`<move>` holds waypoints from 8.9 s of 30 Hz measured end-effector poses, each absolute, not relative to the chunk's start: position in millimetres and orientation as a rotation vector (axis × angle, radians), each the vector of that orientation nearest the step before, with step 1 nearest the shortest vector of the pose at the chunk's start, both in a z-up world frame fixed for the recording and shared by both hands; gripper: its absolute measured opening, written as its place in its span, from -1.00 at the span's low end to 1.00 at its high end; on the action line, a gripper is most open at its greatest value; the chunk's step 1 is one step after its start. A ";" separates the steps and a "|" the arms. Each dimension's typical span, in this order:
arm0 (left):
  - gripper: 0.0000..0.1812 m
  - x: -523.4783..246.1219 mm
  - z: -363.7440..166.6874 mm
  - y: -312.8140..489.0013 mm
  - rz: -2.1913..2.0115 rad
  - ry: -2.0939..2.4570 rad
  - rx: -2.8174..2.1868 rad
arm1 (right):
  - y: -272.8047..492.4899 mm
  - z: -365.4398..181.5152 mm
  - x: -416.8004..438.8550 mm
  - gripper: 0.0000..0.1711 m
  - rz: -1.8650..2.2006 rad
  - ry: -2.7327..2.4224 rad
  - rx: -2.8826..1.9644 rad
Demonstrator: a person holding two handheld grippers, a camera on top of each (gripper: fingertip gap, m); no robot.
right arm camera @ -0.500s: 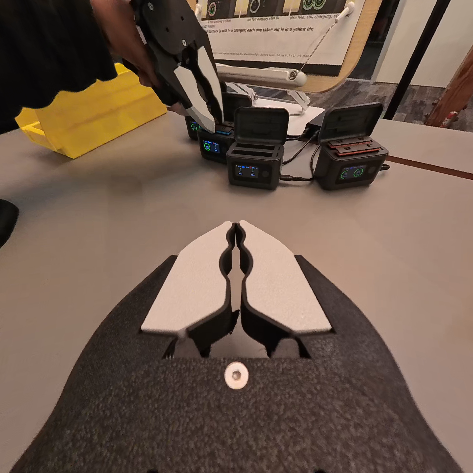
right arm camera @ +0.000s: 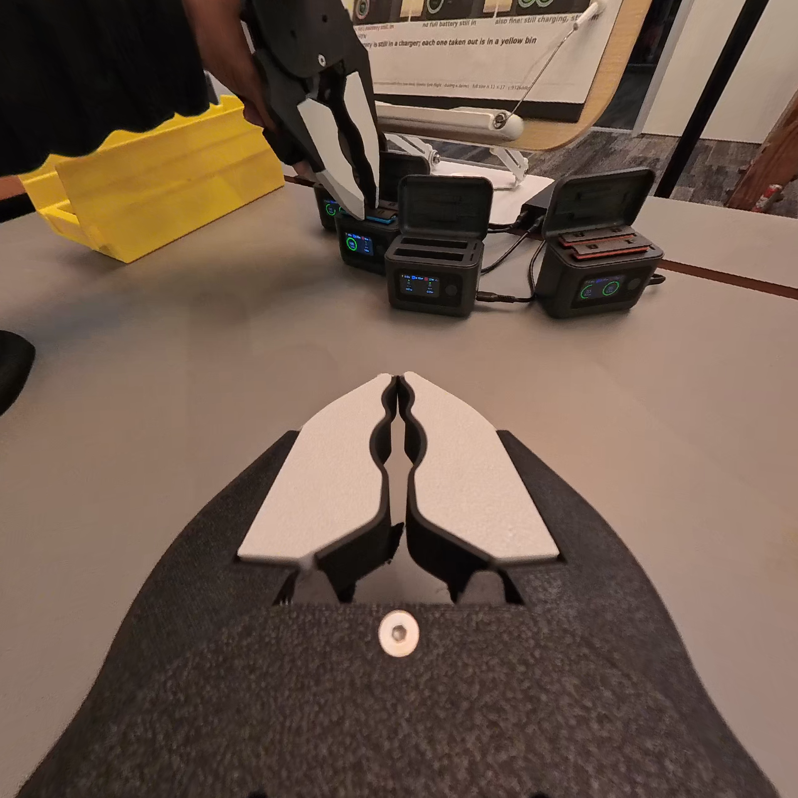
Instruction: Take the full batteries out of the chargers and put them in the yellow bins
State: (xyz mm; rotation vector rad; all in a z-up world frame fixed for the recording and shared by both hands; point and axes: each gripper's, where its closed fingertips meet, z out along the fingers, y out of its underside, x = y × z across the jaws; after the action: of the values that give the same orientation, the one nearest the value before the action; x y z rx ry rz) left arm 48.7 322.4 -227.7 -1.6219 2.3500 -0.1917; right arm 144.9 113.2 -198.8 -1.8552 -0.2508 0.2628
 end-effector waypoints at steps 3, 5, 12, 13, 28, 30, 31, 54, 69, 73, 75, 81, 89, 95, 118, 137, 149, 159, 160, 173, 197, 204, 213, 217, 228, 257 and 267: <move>-0.84 46.7 -222.5 319.6 -0.256 2.334 -1.645 | 113.7 -201.1 143.6 -1.00 0.258 -0.260 -1.863; -0.84 45.9 -214.9 320.8 -0.278 2.310 -1.648 | 114.2 -203.0 142.4 -1.00 0.252 -0.270 -1.868; -0.84 41.5 -216.3 308.8 -0.329 2.258 -1.728 | 143.0 -207.5 113.4 -0.82 0.150 -0.352 -1.882; -0.84 41.4 -218.5 306.5 -0.336 2.246 -1.743 | 151.1 -204.2 104.4 -0.76 0.137 -0.357 -1.870; -0.84 38.5 -221.6 296.7 -0.474 2.089 -1.888 | 267.6 -233.7 27.8 0.05 0.068 -0.235 -1.982; -0.84 37.4 -221.6 297.0 -0.482 2.084 -1.901 | 275.9 -234.5 29.1 0.06 0.038 -0.241 -1.986; -0.83 36.4 -221.5 296.8 -0.479 2.088 -1.903 | 279.8 -234.9 30.9 0.07 0.022 -0.244 -1.988; -0.84 21.4 -223.9 298.0 -0.472 2.188 -1.911 | 310.5 -258.5 25.0 0.02 0.046 -0.432 -2.122; -0.75 24.2 -216.0 300.2 -0.262 2.102 -1.826 | 309.8 -260.3 25.8 0.03 0.105 -0.380 -2.151; -0.63 21.0 -210.4 296.9 -0.242 2.227 -1.575 | 308.7 -259.9 24.6 0.03 0.143 -0.391 -2.149; -0.55 19.9 -209.1 290.6 -0.256 2.317 -1.412 | 308.0 -259.8 24.7 0.02 0.154 -0.405 -2.147; -0.45 28.8 -211.2 282.8 -0.241 2.447 -1.057 | 305.5 -259.7 24.9 0.02 0.186 -0.463 -2.137; -0.30 28.0 -225.2 288.4 -0.139 2.712 -0.859 | 303.1 -258.8 25.2 0.02 0.231 -0.502 -2.128; -0.25 27.1 -229.0 291.5 -0.165 2.846 -0.839 | 302.2 -256.4 24.7 -0.04 0.297 -0.489 -2.120; -0.14 26.3 -157.7 300.6 -0.387 2.176 -1.123 | 297.9 -250.9 30.2 -0.09 0.243 -0.441 -2.118; 0.00 6.0 -263.9 301.5 -0.537 1.391 -1.907 | 295.8 -195.7 43.6 -0.12 0.300 -0.320 -1.993; -0.37 22.3 -268.8 305.6 -0.545 1.369 -1.829 | 302.7 -227.1 32.3 -0.14 0.235 -0.316 -2.043; -0.38 42.2 -269.2 296.9 -0.523 1.350 -1.881 | 297.2 -225.1 48.5 -0.29 0.150 -0.244 -2.058; -0.38 42.5 -269.0 296.2 -0.534 1.354 -1.868 | 296.6 -225.3 48.5 -0.29 0.156 -0.247 -2.061; -0.37 44.7 -269.0 292.8 -0.597 1.391 -1.823 | 293.5 -223.2 51.0 -0.33 0.120 -0.261 -2.041; -0.31 38.9 -270.3 292.9 -0.636 1.533 -1.732 | 298.3 -188.5 57.3 -0.30 0.235 -0.168 -1.992; -0.31 36.3 -269.8 293.3 -0.627 1.530 -1.726 | 294.5 -189.8 54.1 -0.30 0.199 -0.193 -2.016; -0.34 32.9 -269.5 296.1 -0.612 1.514 -1.735 | 291.5 -191.2 46.6 -0.30 0.155 -0.216 -2.032; -0.34 32.9 -269.5 295.9 -0.613 1.515 -1.735 | 294.1 -191.2 45.7 -0.30 0.128 -0.205 -2.010; -0.34 32.4 -269.6 295.6 -0.618 1.514 -1.738 | 297.3 -204.0 44.6 -0.30 0.161 -0.152 -2.027; -0.35 32.2 -270.1 295.5 -0.625 1.515 -1.741 | 293.3 -196.9 51.6 -0.20 0.056 -0.185 -1.994; -0.35 32.2 -270.1 295.5 -0.626 1.517 -1.740 | 294.2 -193.8 56.4 -1.00 0.218 -0.307 -2.105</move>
State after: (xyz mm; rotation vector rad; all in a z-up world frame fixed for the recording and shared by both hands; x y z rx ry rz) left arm 32.2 295.5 -270.1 -1.7400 1.5168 -0.6256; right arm 56.4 294.2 -193.8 -2.1054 -0.3070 0.2177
